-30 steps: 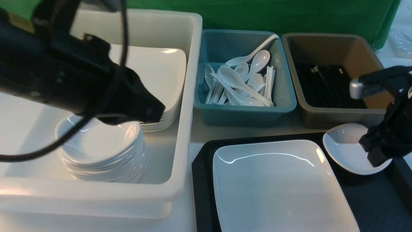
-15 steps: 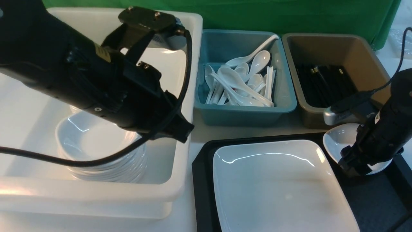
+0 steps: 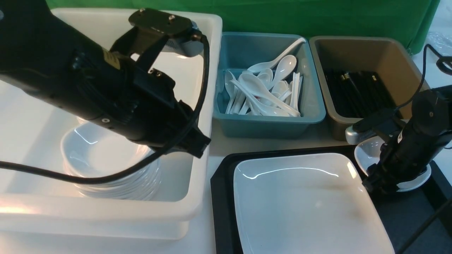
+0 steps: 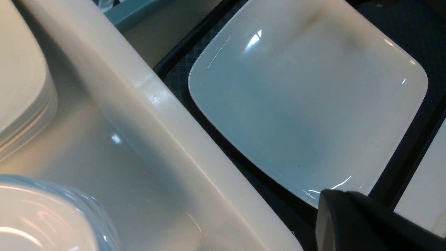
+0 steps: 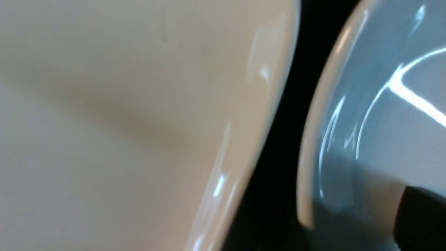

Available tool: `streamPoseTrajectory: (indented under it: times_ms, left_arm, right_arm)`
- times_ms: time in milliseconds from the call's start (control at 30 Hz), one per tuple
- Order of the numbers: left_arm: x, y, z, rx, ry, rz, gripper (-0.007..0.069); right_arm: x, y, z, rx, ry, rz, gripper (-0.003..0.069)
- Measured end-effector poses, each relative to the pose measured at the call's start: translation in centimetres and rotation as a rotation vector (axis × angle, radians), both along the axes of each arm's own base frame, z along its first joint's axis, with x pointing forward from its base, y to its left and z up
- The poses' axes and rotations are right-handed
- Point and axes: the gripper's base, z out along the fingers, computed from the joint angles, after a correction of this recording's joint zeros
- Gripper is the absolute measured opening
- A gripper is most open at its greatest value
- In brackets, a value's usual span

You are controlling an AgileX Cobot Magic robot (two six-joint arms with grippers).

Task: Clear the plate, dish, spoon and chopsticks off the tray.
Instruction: Use the right arm to grab a small plate from the dinner plate, then use the right arm to put the small plate into the large storage box on the left

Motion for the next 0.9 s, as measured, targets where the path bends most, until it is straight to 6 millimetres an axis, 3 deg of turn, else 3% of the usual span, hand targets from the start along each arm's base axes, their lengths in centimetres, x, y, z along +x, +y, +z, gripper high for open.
streamPoseTrajectory:
  times_ms: [67,100,267,433,500,700,767,833,900]
  left_arm:
    - [0.0,0.0,0.0,-0.001,-0.002,-0.001,0.0004]
    - [0.0,0.0,0.0,-0.002,-0.005,-0.001,0.0004]
    - [0.4,-0.3,0.3,-0.027,-0.068,-0.022,0.0004]
    - [1.0,-0.5,0.9,-0.072,-0.146,-0.010,0.0004]
    - [1.3,-0.6,1.2,-0.097,-0.191,0.010,0.0004]
    - [2.0,-0.7,1.9,-0.138,-0.269,0.046,0.0004]
    - [2.3,-0.4,2.7,-0.149,-0.292,0.061,0.0004]
    - [2.6,0.2,3.7,-0.167,-0.314,0.091,0.0004]
    - [3.2,1.8,5.7,-0.202,-0.360,0.163,0.0004]
  right_arm:
    - [0.3,0.3,0.3,-0.005,-0.028,0.024,0.0229]
    - [0.3,0.2,0.6,-0.013,-0.037,0.031,0.0198]
    - [-0.2,0.1,1.7,-0.016,-0.032,0.019,0.0190]
    - [-1.3,-0.1,4.8,-0.004,-0.085,-0.011,0.0101]
    - [-2.4,-0.1,7.3,0.038,-0.131,-0.054,0.0066]
    - [-6.5,0.6,15.2,0.248,-0.348,-0.059,0.0061]
    - [-7.7,1.4,18.2,0.358,-0.433,-0.010,0.0061]
    - [-8.2,2.5,20.0,0.434,-0.475,0.046,0.0061]
    - [-8.9,4.4,22.3,0.516,-0.531,0.163,0.0061]
